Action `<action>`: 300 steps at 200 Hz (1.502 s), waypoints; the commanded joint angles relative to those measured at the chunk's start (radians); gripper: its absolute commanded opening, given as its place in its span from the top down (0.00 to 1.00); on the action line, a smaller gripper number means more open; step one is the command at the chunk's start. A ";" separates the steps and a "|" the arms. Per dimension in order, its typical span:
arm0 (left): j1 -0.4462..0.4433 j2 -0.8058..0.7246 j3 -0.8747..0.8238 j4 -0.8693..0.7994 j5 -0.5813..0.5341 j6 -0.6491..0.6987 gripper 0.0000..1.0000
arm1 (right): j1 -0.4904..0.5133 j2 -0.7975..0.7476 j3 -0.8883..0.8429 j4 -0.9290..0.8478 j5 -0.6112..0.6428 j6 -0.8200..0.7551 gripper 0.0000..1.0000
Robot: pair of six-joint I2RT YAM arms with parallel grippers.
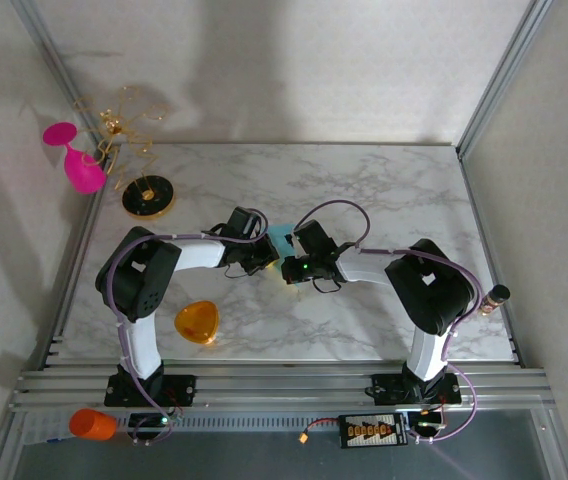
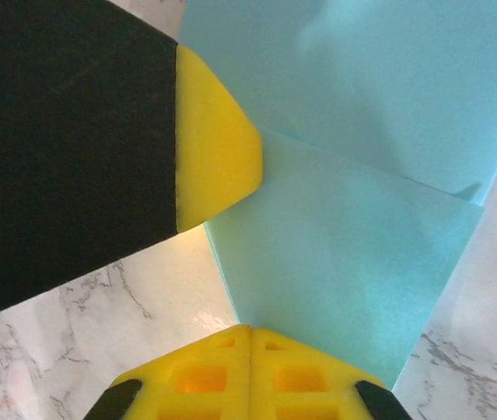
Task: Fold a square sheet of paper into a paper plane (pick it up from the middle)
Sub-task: Third fold the triangle at the center of the table.
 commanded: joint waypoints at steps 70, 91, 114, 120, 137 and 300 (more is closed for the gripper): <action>-0.002 0.041 -0.037 -0.094 -0.058 0.002 0.96 | -0.010 0.024 0.021 -0.069 0.025 -0.024 0.98; -0.003 0.038 -0.038 -0.104 -0.072 0.004 0.96 | -0.011 0.004 0.029 -0.085 0.014 -0.030 0.98; -0.004 0.030 -0.035 -0.122 -0.100 0.012 0.95 | -0.011 -0.032 0.042 -0.070 -0.022 -0.029 0.97; -0.004 0.031 -0.035 -0.122 -0.099 0.013 0.95 | -0.011 -0.040 0.045 -0.062 -0.037 -0.028 0.97; -0.004 0.036 -0.034 -0.119 -0.093 0.011 0.95 | -0.011 -0.042 0.046 -0.051 -0.075 -0.024 0.97; -0.004 0.055 -0.035 -0.143 -0.104 0.018 0.96 | -0.019 0.003 0.033 -0.136 -0.017 -0.028 0.98</action>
